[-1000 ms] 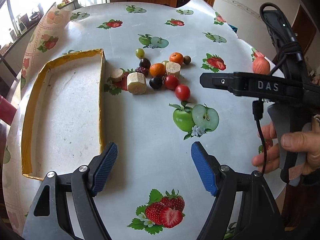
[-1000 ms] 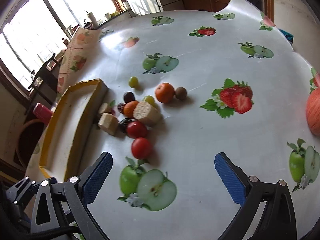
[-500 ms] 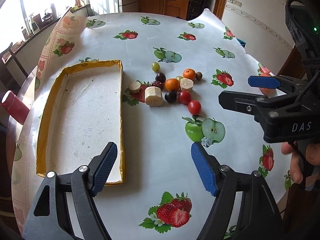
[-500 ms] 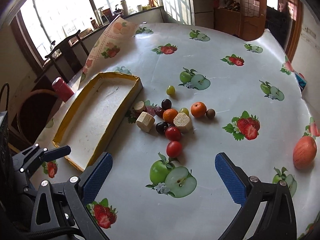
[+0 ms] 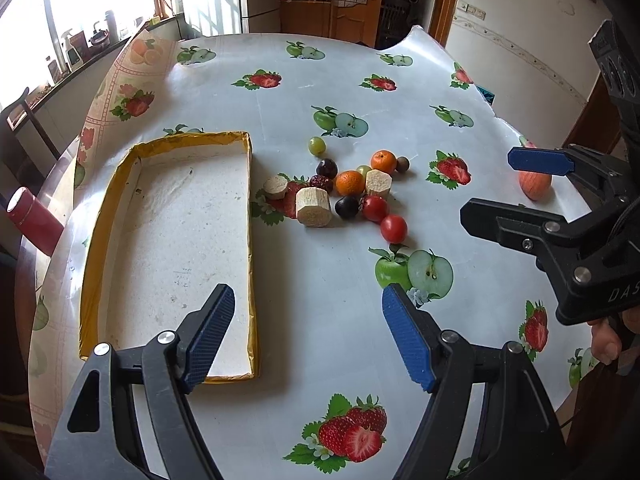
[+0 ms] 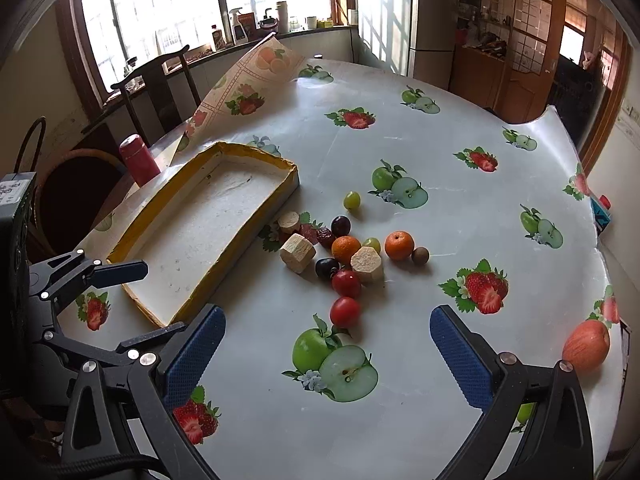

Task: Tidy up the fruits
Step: 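Move both grippers toward the cluster of fruits beside the yellow tray, then grasp a red tomato with the right gripper while the left gripper grasps a white cylindrical slice, then carry the tomato and the white slice over the yellow tray with both grippers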

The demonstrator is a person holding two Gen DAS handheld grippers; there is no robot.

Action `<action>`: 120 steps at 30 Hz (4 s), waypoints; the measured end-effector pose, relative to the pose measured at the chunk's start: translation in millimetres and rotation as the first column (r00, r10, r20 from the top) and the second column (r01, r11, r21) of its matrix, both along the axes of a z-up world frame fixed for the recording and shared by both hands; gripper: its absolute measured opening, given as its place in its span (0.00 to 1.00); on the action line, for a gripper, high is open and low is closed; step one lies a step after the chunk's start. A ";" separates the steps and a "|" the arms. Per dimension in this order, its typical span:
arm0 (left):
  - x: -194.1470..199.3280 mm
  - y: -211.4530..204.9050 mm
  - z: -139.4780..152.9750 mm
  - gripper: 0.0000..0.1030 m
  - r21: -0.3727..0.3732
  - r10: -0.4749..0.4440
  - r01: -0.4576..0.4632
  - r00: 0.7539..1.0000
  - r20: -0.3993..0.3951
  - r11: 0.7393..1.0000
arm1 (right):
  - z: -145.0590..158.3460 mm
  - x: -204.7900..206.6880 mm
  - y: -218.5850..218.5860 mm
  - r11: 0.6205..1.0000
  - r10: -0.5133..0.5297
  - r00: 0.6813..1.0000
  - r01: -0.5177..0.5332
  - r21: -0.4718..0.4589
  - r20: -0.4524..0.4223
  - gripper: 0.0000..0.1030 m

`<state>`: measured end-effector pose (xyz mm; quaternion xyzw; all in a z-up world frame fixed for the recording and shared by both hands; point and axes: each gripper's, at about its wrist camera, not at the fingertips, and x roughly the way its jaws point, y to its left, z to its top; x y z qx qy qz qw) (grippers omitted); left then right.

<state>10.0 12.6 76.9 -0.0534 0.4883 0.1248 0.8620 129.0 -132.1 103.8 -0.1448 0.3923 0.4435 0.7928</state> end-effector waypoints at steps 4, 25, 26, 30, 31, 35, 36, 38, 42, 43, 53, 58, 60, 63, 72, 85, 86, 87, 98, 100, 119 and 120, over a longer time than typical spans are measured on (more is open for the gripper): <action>1.3 0.9 0.0 0.74 0.000 0.002 -0.002 1.000 -0.001 1.000 | -1.0 0.9 -0.4 1.000 0.009 1.000 -0.009 -0.004 -0.001 1.00; 13.8 4.0 -5.3 0.74 -0.026 0.002 -0.002 1.000 -0.006 1.000 | -7.6 8.5 3.6 0.999 0.015 1.000 -0.015 -0.034 -0.018 1.00; 15.2 4.2 -5.9 0.74 -0.027 0.000 -0.001 1.000 -0.009 1.000 | -8.1 9.0 3.7 0.999 0.015 1.000 -0.016 -0.035 -0.020 1.00; 19.4 4.4 -9.0 0.74 -0.031 -0.004 0.003 1.000 -0.012 1.000 | -11.2 11.3 5.1 0.999 0.015 0.999 -0.017 -0.038 -0.031 1.00; 20.9 4.8 -10.3 0.74 -0.032 -0.003 0.003 1.000 -0.014 0.999 | -11.9 11.7 5.5 0.999 0.017 0.999 -0.018 -0.038 -0.034 1.00; 29.9 8.8 -18.0 0.74 -0.044 0.006 -0.007 1.000 -0.025 0.999 | -19.2 16.4 4.9 0.999 0.019 0.998 -0.022 -0.035 -0.057 0.98; 32.4 10.1 -20.1 0.74 -0.050 0.008 -0.010 1.000 -0.026 0.999 | -22.2 18.6 5.1 0.999 0.021 0.998 -0.024 -0.032 -0.062 0.98; 39.5 12.9 -26.4 0.74 -0.057 0.011 -0.013 0.999 -0.037 0.998 | -29.4 22.6 5.2 0.999 0.016 0.998 -0.018 -0.031 -0.064 0.96; 57.5 18.2 -43.1 0.74 -0.073 0.021 -0.026 0.998 -0.067 0.997 | -51.8 34.8 9.1 1.000 0.020 0.992 -0.022 -0.014 -0.125 0.87; 62.4 19.6 -48.0 0.74 -0.074 0.025 -0.030 0.997 -0.073 0.997 | -58.5 37.8 11.4 1.000 0.018 0.990 -0.021 -0.017 -0.137 0.83; 109.5 38.8 -86.9 0.74 -0.081 0.044 -0.056 0.989 -0.140 0.995 | -109.7 61.8 38.1 0.998 0.032 0.978 -0.042 -0.045 -0.206 0.67; 127.0 40.6 -90.4 0.74 -0.095 0.024 -0.036 0.991 -0.128 0.995 | -125.7 62.6 48.8 0.995 0.058 0.975 -0.074 -0.068 -0.215 0.47; 131.0 42.1 -93.3 0.74 -0.108 0.021 -0.035 0.992 -0.126 0.994 | -127.0 62.8 50.9 0.996 0.059 0.977 -0.072 -0.054 -0.204 0.43; 131.7 44.1 -99.3 0.50 -0.147 0.004 -0.022 0.992 -0.126 0.989 | -128.4 65.7 51.4 0.997 0.057 0.972 -0.065 -0.030 -0.228 0.31; 121.2 48.7 -91.1 0.35 -0.180 0.009 -0.027 0.995 -0.099 0.983 | -123.2 58.8 32.9 1.000 0.021 0.964 -0.017 0.016 -0.264 0.30; 74.5 35.7 -56.9 0.35 -0.169 0.031 -0.037 0.999 -0.040 0.985 | -96.9 24.2 7.2 0.998 0.026 0.970 -0.013 0.056 -0.242 0.31; 70.2 35.9 -54.9 0.35 -0.173 0.032 -0.037 0.999 -0.036 0.984 | -95.7 21.4 6.3 0.998 0.029 0.971 -0.016 0.056 -0.239 0.31; 66.0 35.3 -53.4 0.35 -0.171 0.032 -0.038 0.999 -0.034 0.985 | -94.2 18.6 6.0 0.998 0.033 0.971 -0.020 0.056 -0.236 0.31; 19.7 36.6 -39.1 0.35 -0.142 0.075 -0.079 0.997 -0.032 0.987 | -73.8 -8.5 9.7 0.994 0.084 0.974 -0.068 0.082 -0.208 0.31; 12.5 39.4 -37.2 0.35 -0.147 0.083 -0.087 0.996 -0.028 0.985 | -71.8 -12.7 12.6 0.993 0.093 0.974 -0.076 0.085 -0.207 0.31; -41.3 90.0 -35.1 0.35 -0.131 0.214 -0.218 0.976 -0.044 0.967 | -48.8 -56.9 66.0 0.969 0.236 0.956 -0.217 0.119 -0.176 0.31; -43.6 93.5 -35.3 0.35 -0.130 0.222 -0.226 0.974 -0.045 0.965 | -47.5 -59.0 70.0 0.966 0.245 0.954 -0.227 0.121 -0.172 0.31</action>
